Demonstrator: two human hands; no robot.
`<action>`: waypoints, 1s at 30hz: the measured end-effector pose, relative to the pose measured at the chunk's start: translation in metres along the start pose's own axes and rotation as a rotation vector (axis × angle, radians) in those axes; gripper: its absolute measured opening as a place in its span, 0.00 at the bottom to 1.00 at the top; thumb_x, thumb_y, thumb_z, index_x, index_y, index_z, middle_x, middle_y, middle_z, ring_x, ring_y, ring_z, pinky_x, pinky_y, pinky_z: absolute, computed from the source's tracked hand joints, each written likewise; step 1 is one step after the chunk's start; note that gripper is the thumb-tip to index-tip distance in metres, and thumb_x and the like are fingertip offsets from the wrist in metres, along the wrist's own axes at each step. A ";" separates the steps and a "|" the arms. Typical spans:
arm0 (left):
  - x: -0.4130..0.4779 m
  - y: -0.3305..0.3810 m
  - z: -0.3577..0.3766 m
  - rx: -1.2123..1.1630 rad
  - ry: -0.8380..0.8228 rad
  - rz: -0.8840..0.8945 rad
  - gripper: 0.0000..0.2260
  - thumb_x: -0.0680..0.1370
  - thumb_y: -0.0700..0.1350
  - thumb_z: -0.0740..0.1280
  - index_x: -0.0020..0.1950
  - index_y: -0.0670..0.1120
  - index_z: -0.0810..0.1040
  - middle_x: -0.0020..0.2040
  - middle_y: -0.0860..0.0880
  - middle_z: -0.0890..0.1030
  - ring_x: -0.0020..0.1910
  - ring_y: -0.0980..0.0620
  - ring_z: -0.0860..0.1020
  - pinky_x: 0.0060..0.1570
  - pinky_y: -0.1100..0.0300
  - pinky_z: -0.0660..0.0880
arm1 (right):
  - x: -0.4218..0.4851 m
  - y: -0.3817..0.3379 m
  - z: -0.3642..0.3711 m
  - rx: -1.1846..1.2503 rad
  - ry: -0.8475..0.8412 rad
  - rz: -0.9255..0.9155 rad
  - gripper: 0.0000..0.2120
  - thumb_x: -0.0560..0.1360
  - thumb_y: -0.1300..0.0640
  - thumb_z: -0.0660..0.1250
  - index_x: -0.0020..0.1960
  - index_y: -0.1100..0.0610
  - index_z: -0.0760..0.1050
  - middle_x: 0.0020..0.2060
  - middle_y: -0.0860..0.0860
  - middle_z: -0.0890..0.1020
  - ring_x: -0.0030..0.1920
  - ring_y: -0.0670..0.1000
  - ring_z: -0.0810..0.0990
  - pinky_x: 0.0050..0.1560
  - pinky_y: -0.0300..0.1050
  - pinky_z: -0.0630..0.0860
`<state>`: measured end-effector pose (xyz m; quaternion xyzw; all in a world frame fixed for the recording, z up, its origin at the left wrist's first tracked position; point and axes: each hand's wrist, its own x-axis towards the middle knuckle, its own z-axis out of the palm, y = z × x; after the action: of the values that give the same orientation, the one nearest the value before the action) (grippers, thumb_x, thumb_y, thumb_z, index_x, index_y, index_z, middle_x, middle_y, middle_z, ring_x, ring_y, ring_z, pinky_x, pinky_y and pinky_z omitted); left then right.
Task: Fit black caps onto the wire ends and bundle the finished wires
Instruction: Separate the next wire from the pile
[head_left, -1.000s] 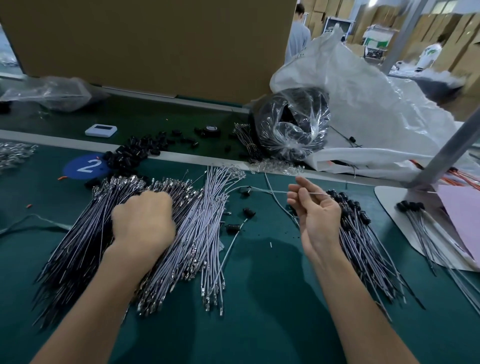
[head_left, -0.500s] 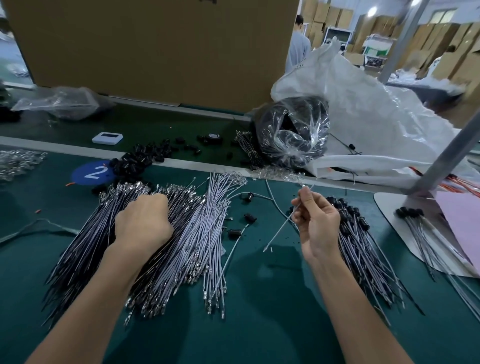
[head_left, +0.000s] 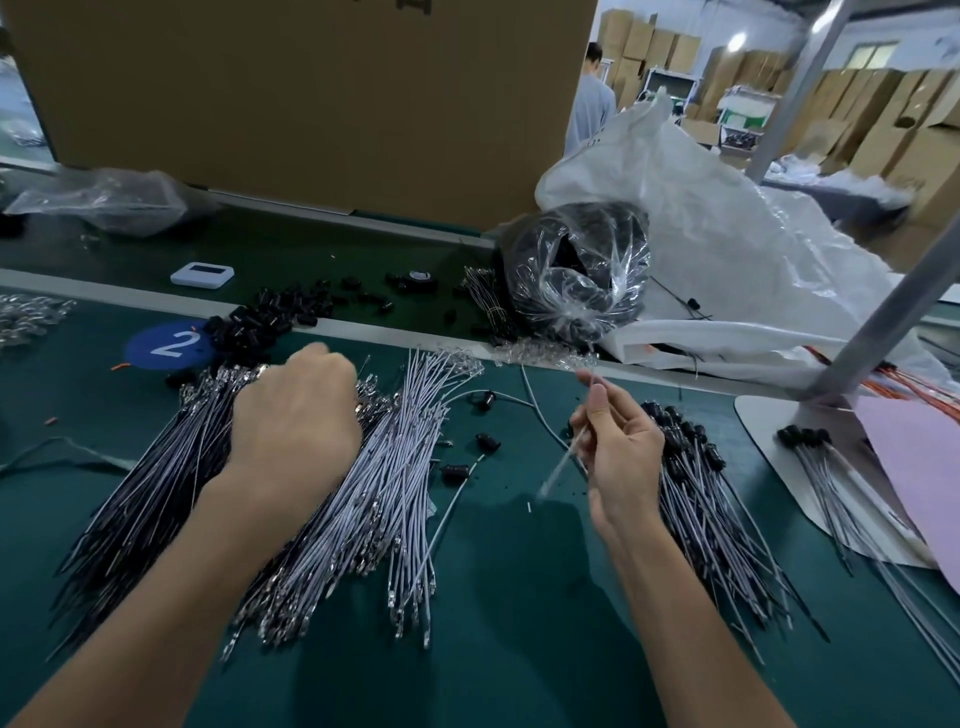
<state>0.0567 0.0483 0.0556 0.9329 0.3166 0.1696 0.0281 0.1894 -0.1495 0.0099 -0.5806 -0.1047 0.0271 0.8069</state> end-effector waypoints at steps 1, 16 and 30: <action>-0.002 0.007 -0.003 -0.017 0.029 0.012 0.05 0.77 0.38 0.67 0.48 0.44 0.82 0.51 0.48 0.76 0.39 0.45 0.75 0.37 0.54 0.68 | 0.001 0.000 -0.001 0.007 -0.004 0.005 0.09 0.79 0.61 0.63 0.54 0.54 0.81 0.31 0.49 0.79 0.30 0.43 0.71 0.32 0.33 0.71; -0.002 0.042 0.003 -0.764 0.155 0.474 0.09 0.72 0.31 0.72 0.45 0.43 0.86 0.43 0.51 0.84 0.40 0.59 0.81 0.45 0.72 0.76 | -0.002 -0.004 0.002 0.015 -0.133 0.080 0.03 0.72 0.61 0.71 0.41 0.56 0.84 0.35 0.53 0.84 0.34 0.46 0.79 0.36 0.35 0.76; -0.017 0.077 0.052 -0.784 0.037 0.845 0.14 0.65 0.24 0.69 0.40 0.40 0.86 0.44 0.46 0.86 0.45 0.53 0.82 0.49 0.61 0.77 | 0.000 -0.001 0.001 -0.169 -0.257 0.255 0.07 0.73 0.61 0.72 0.37 0.56 0.85 0.34 0.53 0.83 0.35 0.49 0.78 0.42 0.43 0.73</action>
<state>0.1065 -0.0201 0.0138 0.8950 -0.1696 0.2869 0.2963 0.1887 -0.1490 0.0109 -0.6466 -0.1345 0.1941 0.7253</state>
